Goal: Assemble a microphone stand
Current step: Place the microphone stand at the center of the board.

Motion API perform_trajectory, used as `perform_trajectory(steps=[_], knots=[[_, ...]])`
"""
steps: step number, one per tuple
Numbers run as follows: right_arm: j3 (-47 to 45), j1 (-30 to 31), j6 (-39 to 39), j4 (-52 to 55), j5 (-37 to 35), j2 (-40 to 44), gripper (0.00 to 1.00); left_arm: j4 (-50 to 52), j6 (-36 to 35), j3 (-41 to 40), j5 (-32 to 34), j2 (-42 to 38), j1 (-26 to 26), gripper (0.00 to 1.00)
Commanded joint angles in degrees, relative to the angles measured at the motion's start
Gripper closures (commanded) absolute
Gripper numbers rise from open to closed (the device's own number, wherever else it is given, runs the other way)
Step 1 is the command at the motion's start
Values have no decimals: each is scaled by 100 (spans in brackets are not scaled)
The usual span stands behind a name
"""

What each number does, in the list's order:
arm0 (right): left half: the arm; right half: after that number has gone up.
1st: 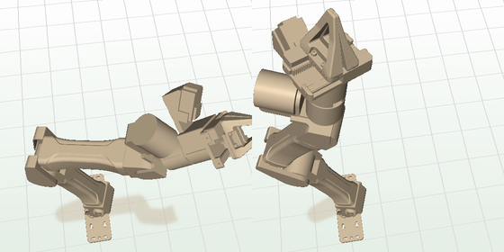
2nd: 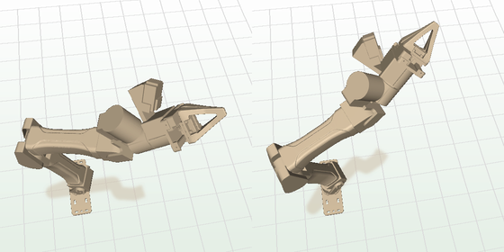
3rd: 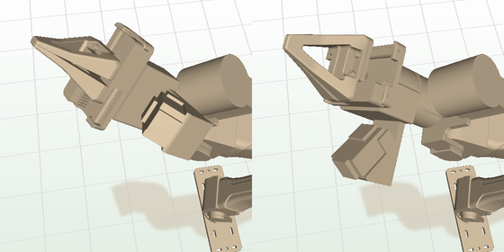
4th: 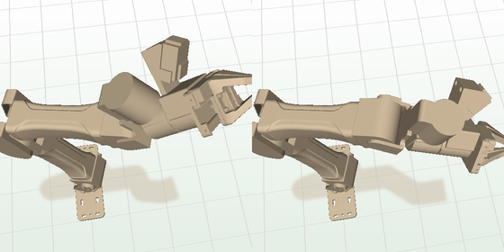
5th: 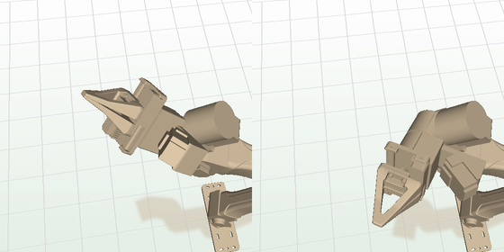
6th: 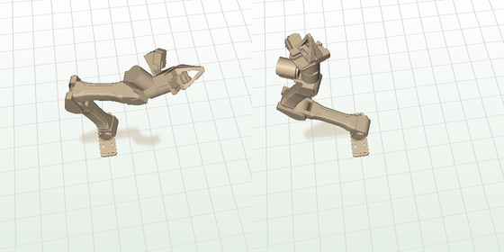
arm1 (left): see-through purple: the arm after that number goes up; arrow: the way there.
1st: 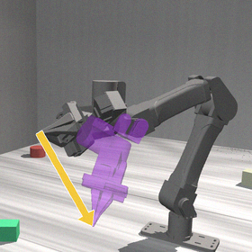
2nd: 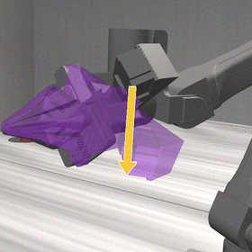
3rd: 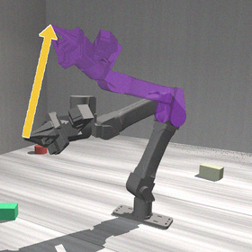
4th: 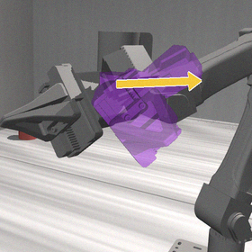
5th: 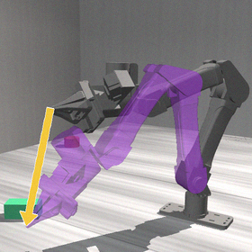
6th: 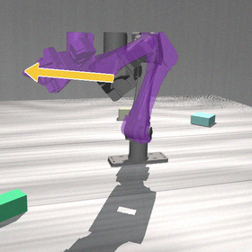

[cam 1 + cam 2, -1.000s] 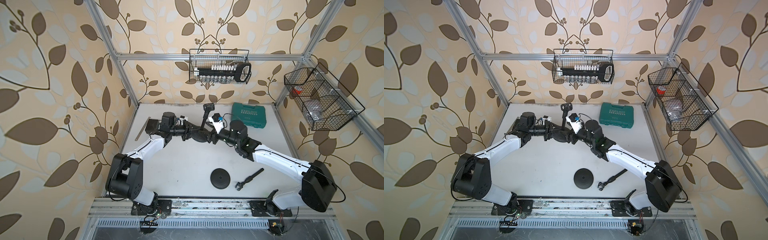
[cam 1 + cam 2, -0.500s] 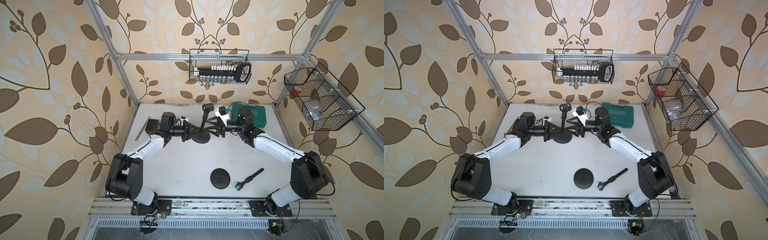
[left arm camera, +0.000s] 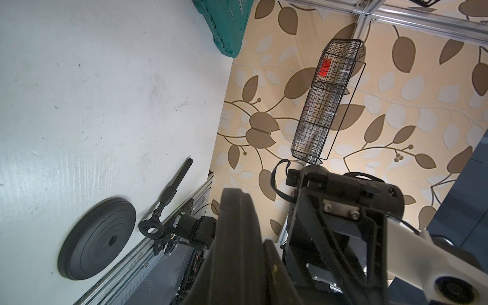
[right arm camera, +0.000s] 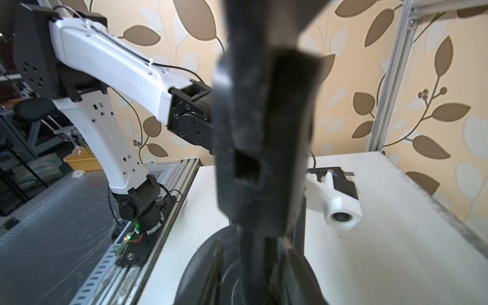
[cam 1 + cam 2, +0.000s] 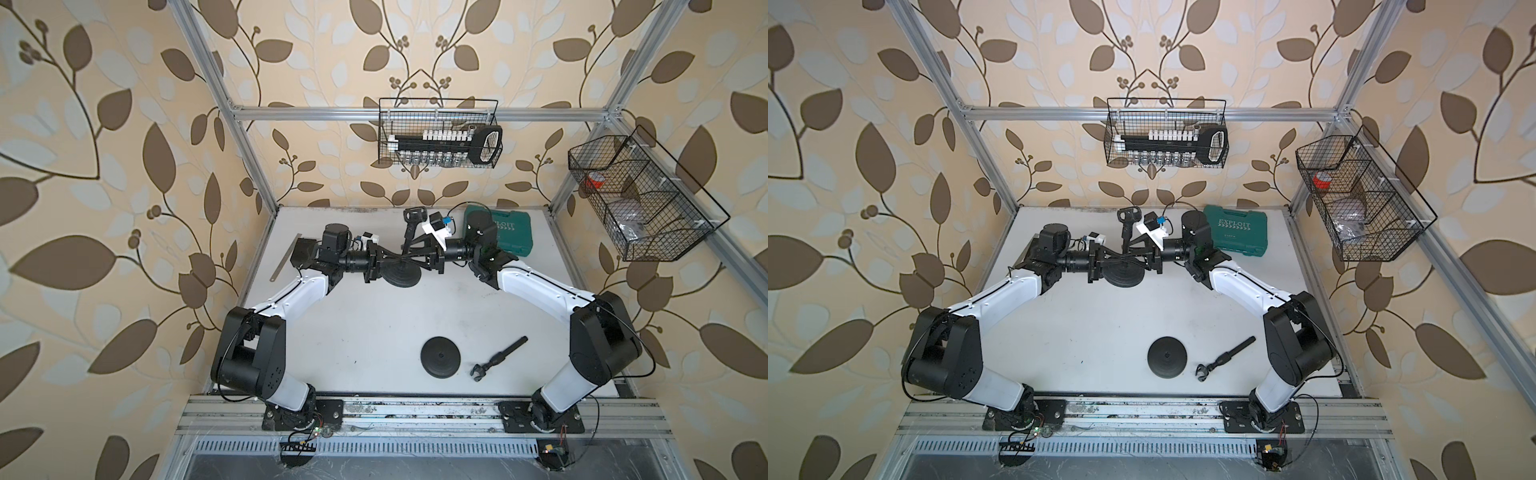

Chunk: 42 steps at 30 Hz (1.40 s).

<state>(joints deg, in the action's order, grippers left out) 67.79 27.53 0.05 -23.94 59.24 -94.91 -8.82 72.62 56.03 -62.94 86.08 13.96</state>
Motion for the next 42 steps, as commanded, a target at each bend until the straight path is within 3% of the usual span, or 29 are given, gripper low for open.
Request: perform_trajectory(steps=[1, 4, 6, 11, 14, 17, 20, 22, 23, 24, 25, 27, 31, 37, 42], knots=[[130, 18, -51, -120, 74, -78, 85, -485, 103, 176, -333, -246, 46, 100], [-57, 82, -126, -150, -455, 49, 100, -514, 150, 250, -254, -184, 46, 100], [-314, 220, -128, -167, -1308, 252, 100, -525, 164, 242, -61, -210, 46, 100], [-1228, 998, -345, -420, -4664, 932, 100, -514, 205, 283, 376, -250, 37, 100], [-1342, 1650, -532, -1, -6805, 1123, 100, -489, 213, 337, 520, -242, 37, 100], [-1300, 2090, -561, 222, -8080, 1100, 100, -451, 184, 364, 630, -224, 37, 100], [-1173, 2166, -496, 318, -7969, 1030, 100, -397, 147, 388, 669, -186, 37, 100], [-1094, 2101, -320, 333, -7345, 1040, 97, -373, 123, 397, 660, -147, 37, 100], [-1041, 2014, -260, 431, -6839, 1066, 79, -351, 99, 408, 681, -137, 37, 100], [-983, 1916, -243, 567, -6388, 1106, 54, -304, 42, 425, 723, -136, 37, 100], [-953, 1833, -217, 662, -6063, 1159, 39, -225, -32, 442, 782, -136, 37, 100], [-1058, 1684, -73, 772, -5549, 1376, 23, 59, -307, 512, 979, -145, 37, 100], [-1584, 1311, -103, 891, -5059, 1884, 19, 633, -945, 690, 1522, -190, 13, 100], [-2632, 422, -939, 665, -5041, 2422, 19, 1635, -2237, 1240, 2745, -303, 2, 100], [-3004, 72, -1283, 723, -5010, 2495, 19, 2076, -3016, 1580, 3674, -303, 2, 100]])
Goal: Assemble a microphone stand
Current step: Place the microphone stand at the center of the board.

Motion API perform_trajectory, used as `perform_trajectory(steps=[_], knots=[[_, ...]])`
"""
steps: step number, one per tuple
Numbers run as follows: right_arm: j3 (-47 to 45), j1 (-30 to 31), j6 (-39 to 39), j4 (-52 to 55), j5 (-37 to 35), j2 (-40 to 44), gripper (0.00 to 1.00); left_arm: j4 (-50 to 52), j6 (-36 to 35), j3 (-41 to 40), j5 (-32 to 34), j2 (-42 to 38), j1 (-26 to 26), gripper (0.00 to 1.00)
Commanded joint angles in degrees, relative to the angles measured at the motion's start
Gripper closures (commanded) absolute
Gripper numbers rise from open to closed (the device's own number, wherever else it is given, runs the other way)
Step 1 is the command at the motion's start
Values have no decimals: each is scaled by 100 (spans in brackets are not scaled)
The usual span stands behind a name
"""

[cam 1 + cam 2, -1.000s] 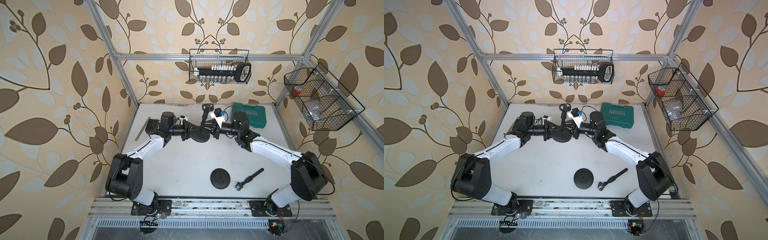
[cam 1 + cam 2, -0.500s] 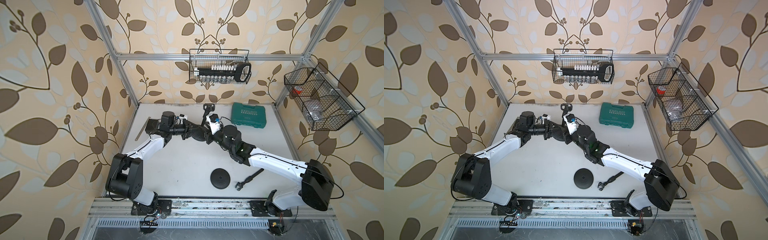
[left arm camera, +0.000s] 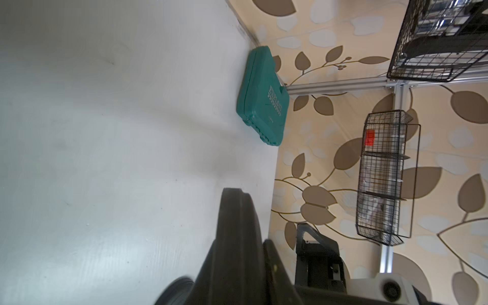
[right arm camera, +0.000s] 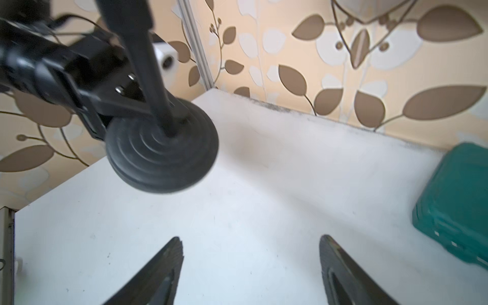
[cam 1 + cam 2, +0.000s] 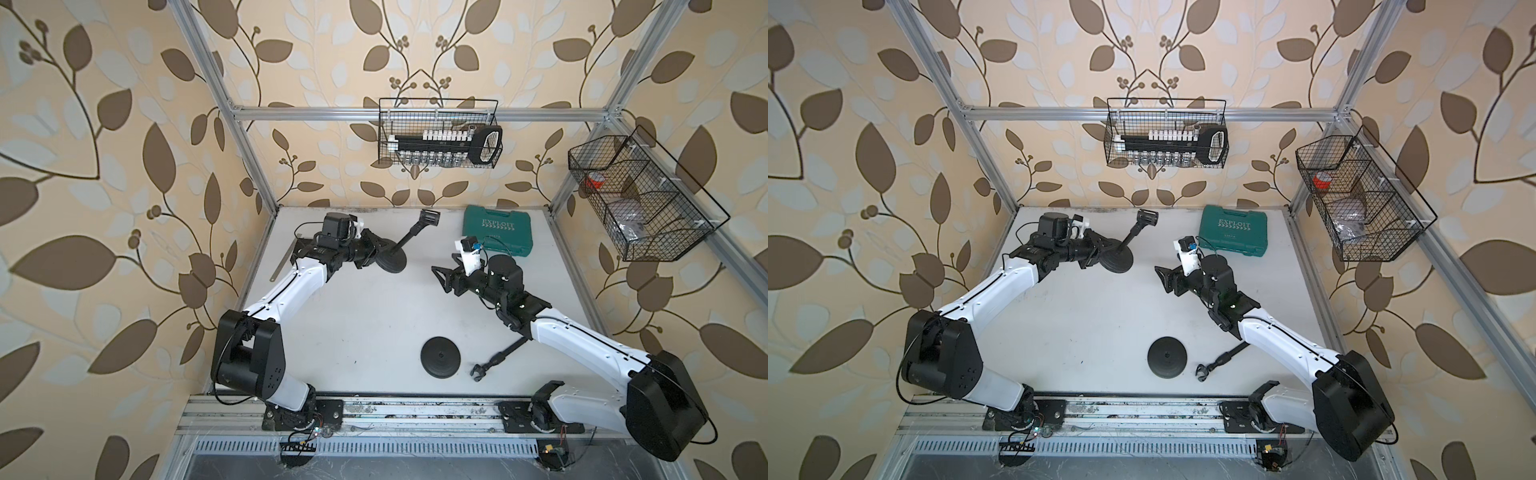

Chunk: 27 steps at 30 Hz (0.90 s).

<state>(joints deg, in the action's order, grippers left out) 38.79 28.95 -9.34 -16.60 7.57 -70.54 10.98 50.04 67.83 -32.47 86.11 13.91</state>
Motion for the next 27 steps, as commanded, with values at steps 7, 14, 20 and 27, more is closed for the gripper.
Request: perform_trajectory(steps=[7, 14, 20, 27], knots=[[-230, -181, -384, 113, 85, 137, 19, 406, -984, 696, 1145, -506, 8, 100], [-265, -195, -419, 144, 200, 111, 19, 29, -160, 283, 877, -393, -749, 100], [-330, -197, -438, 205, 275, 93, 19, -803, 400, -382, 489, 47, -1557, 100], [-284, -207, -344, 309, 253, 120, 19, -1555, 480, -619, -87, 1055, -2005, 100]])
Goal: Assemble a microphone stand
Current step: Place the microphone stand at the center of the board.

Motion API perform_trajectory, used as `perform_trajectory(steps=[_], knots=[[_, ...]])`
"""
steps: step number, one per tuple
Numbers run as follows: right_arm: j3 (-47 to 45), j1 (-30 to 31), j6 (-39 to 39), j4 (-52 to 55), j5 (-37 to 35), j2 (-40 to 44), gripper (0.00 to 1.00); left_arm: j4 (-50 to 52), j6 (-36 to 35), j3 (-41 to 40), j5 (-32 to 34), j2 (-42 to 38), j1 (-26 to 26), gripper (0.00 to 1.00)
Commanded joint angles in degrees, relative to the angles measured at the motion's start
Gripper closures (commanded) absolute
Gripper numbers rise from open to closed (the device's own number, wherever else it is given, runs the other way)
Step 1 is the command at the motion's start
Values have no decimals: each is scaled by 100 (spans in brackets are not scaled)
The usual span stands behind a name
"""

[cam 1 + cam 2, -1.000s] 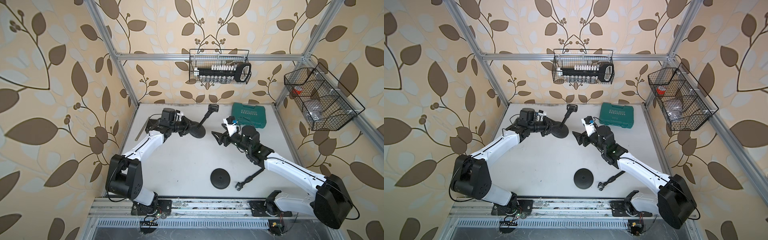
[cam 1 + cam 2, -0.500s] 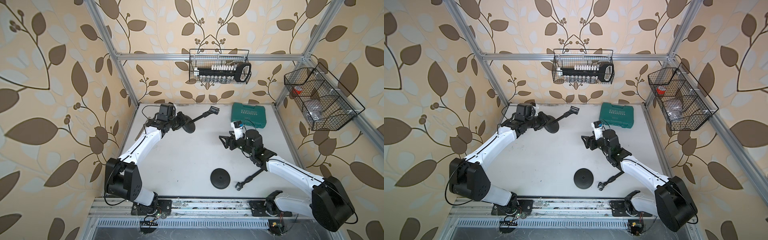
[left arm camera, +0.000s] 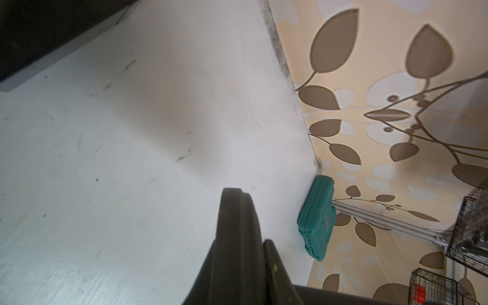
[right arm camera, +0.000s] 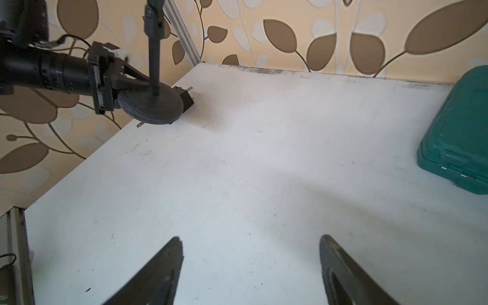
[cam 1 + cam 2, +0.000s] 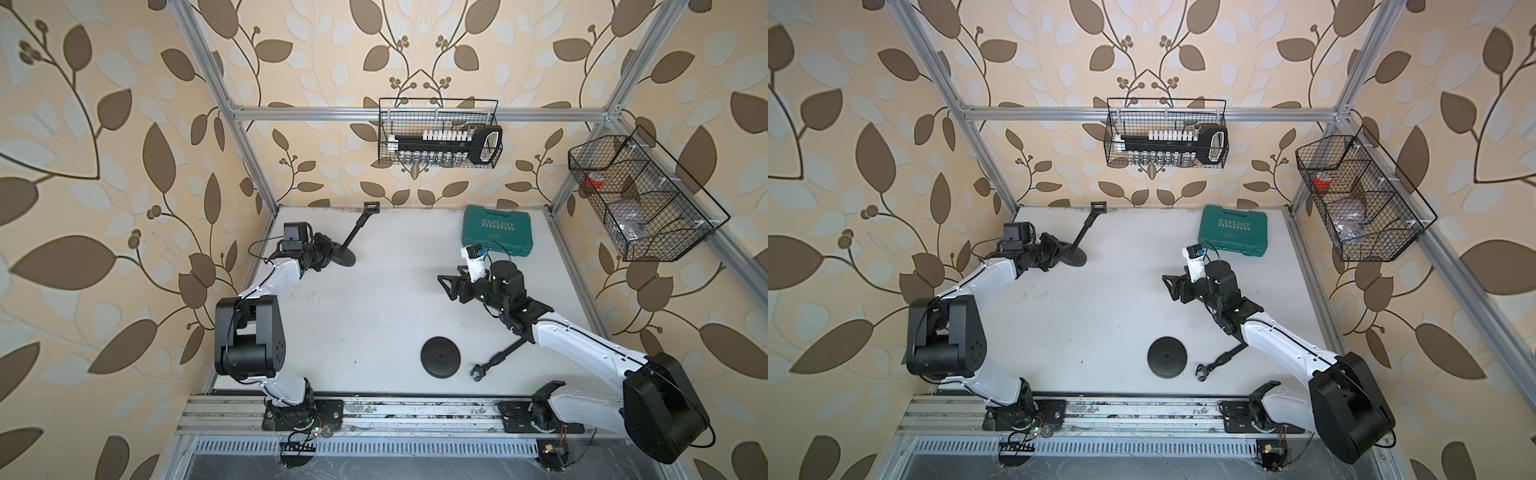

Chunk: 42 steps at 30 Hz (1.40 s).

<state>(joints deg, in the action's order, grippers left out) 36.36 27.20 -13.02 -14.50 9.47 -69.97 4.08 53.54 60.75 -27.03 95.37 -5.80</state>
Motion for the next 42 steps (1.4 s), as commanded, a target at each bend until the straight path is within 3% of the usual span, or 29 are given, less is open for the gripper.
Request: perform_trajectory(steps=[1, 9, 12, 15, 17, 22, 29, 42], knots=[[-32, -45, 27, 105, 72, 53, 19, -858, 85, 131, -646, 258, -43, 100], [-59, -108, 54, 114, 116, -91, 18, -958, -112, 420, -699, 1189, -68, 98], [-58, -147, 54, 107, 124, -80, 18, -880, -219, 525, -778, 1423, -76, 88], [-39, -171, 54, 97, 151, -86, 18, -804, -349, 565, -800, 1571, -88, 69], [-41, -183, 37, 73, 173, -112, 18, -783, -414, 520, -786, 1587, -82, 61], [-41, -189, 10, 53, 221, -174, 18, -676, -759, 262, -513, 1321, -112, 50], [-63, -197, -43, 85, 180, -97, 18, 228, -1026, 150, -3, 986, -138, 46], [-259, -192, -664, 1184, -846, 522, 14, 938, -1144, -595, 826, -88, -189, 36]])
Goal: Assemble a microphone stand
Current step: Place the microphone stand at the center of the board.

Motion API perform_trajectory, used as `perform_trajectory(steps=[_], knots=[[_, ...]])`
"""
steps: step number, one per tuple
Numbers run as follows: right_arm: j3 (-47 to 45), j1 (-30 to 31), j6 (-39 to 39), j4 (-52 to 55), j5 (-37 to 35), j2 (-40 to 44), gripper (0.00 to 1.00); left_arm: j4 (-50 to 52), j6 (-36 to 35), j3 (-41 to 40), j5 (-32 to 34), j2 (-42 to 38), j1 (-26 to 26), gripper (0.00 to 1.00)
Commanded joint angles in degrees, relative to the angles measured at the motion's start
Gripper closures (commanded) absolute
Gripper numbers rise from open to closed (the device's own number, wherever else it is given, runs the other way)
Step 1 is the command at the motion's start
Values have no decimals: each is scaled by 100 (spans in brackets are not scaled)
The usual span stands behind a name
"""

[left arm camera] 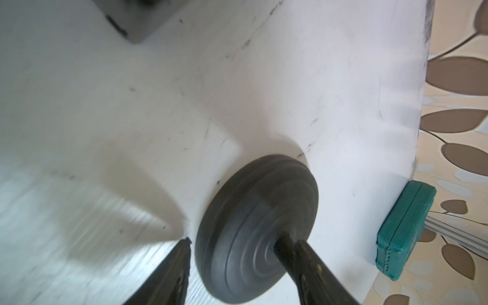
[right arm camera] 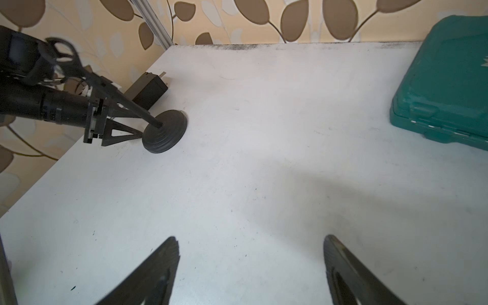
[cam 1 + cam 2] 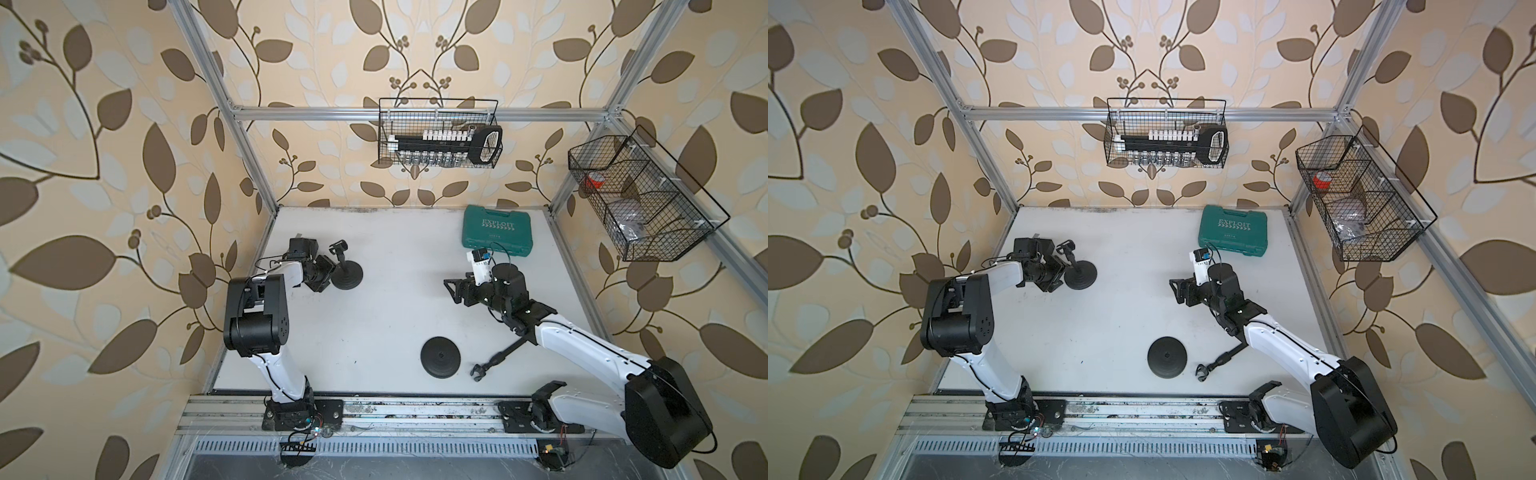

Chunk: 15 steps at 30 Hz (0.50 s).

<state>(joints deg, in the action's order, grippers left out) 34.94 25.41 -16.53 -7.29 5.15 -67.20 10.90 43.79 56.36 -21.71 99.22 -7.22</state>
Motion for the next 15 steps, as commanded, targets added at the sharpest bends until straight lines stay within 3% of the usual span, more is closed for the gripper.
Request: perform_trajectory(steps=[1, 8, 15], knots=[[-129, -14, -377, 563, -462, 322, 15, 287, -164, -277, 330, -613, -50, 36], [-401, -16, -786, 1533, -882, 1279, 19, 331, -127, -1424, 535, -2286, 212, 37], [-296, -48, -1015, 3023, -1166, 1903, 18, 108, -97, -2132, 1396, -3668, 2198, 38]])
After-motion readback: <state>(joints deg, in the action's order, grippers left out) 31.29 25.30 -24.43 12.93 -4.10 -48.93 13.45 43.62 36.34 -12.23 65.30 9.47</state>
